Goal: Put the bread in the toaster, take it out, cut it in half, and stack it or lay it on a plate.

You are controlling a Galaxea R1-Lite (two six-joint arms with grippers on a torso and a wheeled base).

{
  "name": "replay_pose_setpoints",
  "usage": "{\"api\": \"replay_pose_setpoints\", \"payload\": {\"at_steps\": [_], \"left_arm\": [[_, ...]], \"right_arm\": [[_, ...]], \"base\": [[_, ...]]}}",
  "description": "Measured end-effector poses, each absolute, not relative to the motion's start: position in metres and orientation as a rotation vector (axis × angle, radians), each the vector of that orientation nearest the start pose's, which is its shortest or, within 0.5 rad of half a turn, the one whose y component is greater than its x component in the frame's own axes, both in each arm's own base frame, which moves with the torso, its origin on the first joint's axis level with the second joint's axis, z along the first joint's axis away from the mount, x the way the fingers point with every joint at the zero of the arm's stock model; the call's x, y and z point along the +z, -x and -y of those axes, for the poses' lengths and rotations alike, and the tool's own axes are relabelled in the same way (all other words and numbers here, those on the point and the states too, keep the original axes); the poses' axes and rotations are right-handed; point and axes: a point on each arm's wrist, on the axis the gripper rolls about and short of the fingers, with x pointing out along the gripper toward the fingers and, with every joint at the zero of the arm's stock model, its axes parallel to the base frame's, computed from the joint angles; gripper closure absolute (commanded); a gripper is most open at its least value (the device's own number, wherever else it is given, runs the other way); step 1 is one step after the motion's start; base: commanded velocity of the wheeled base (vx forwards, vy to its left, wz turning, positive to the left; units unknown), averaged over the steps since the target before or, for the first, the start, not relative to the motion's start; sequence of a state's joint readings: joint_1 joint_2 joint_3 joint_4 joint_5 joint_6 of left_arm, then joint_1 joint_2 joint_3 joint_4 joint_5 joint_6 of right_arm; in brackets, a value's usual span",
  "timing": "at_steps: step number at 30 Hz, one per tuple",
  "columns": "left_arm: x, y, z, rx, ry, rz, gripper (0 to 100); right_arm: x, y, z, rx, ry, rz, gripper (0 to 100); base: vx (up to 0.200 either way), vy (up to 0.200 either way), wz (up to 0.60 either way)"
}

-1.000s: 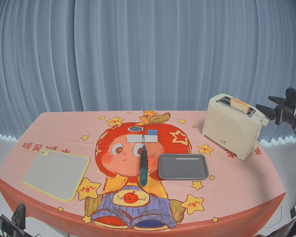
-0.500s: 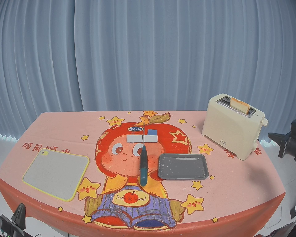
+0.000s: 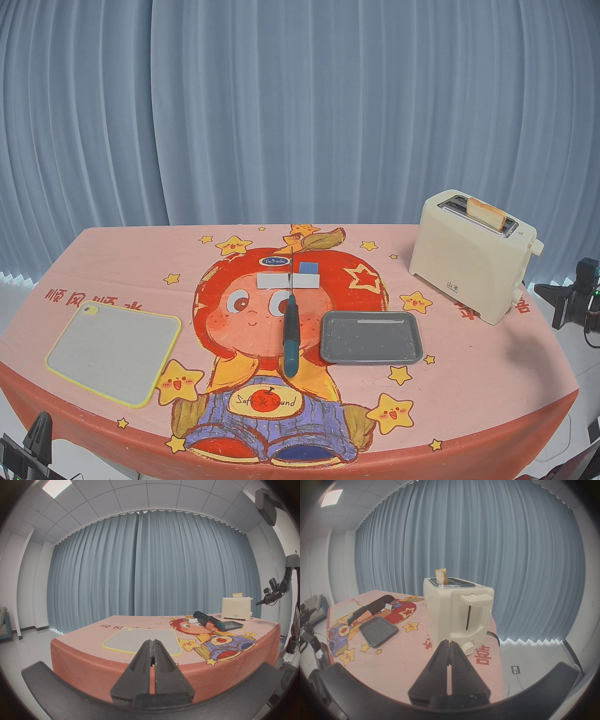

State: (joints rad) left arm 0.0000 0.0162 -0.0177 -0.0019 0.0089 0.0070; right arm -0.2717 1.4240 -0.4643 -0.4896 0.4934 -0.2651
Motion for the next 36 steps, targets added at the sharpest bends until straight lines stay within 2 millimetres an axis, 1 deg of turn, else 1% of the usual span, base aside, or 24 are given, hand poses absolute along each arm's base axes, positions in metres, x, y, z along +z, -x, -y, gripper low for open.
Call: {"api": "replay_pose_setpoints", "payload": {"at_steps": [5,8,12,17,26,36], "left_arm": [[0.081,0.023,0.0,0.009,-0.007,0.003,100],[0.081,0.023,0.0,0.009,-0.007,0.003,100],[0.081,0.023,0.0,0.009,-0.007,0.003,100],[0.081,0.023,0.0,0.009,-0.006,0.004,100],[0.081,0.023,0.0,0.009,-0.006,0.004,100],[0.081,0.023,0.0,0.009,-0.006,0.004,100]], "right_arm": [[0.136,-0.219,0.053,0.259,0.096,-0.381,100],[0.125,-0.226,0.057,0.25,0.097,-0.377,100],[0.106,-0.228,0.06,0.247,0.072,-0.43,100],[0.095,-0.229,0.062,0.245,0.052,-0.473,100],[0.084,-0.234,0.066,0.237,0.034,-0.514,100],[0.079,-0.244,0.073,0.22,0.035,-0.505,100]], "base": [[0.0,0.0,0.0],[0.0,0.0,0.0],[0.0,0.0,0.0],[0.0,0.0,0.0],[0.0,0.0,0.0],[0.0,0.0,0.0]]}}
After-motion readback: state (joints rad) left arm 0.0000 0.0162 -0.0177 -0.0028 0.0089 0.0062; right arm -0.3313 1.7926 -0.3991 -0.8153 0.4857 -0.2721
